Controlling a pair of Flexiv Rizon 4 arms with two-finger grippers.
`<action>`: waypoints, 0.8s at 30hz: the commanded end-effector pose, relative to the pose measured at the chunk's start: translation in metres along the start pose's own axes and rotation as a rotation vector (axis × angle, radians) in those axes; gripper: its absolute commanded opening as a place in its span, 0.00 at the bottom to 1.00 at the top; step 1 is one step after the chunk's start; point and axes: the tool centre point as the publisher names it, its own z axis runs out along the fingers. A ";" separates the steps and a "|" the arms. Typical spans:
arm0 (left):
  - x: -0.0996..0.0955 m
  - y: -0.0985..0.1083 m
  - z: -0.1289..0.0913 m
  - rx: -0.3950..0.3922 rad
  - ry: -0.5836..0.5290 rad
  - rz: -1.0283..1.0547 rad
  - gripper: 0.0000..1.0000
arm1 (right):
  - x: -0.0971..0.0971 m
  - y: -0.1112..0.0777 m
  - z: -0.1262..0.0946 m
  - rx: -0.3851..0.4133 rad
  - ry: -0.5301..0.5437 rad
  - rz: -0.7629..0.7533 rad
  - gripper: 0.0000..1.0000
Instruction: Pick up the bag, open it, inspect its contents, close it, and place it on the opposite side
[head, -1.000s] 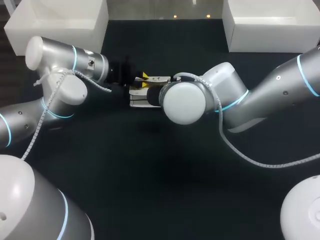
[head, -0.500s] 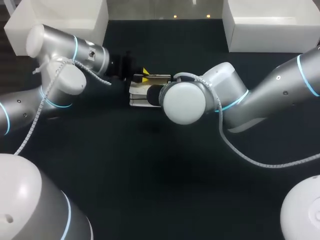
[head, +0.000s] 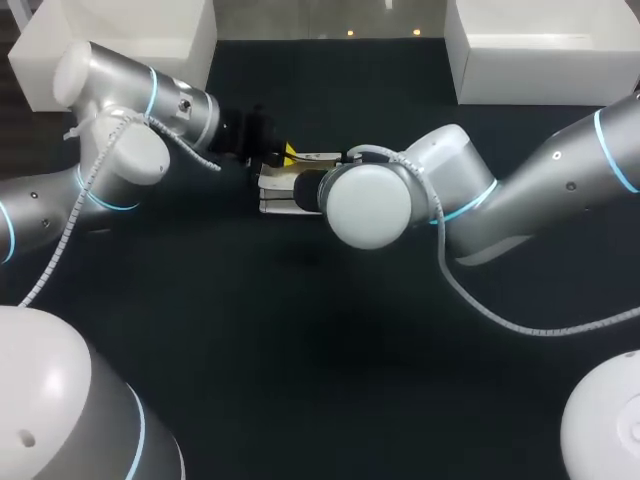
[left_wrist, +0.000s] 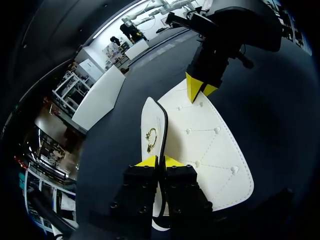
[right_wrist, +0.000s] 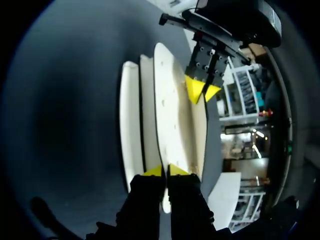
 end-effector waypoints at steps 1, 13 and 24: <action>0.007 0.003 0.003 0.004 -0.016 0.002 0.00 | 0.000 0.000 0.001 -0.001 -0.003 0.001 0.00; 0.010 0.008 0.015 -0.010 -0.032 0.010 0.00 | 0.000 0.000 0.001 -0.001 -0.003 0.001 0.00; 0.015 -0.003 0.007 0.006 -0.024 -0.013 0.00 | 0.000 0.000 0.001 -0.001 -0.003 0.001 0.00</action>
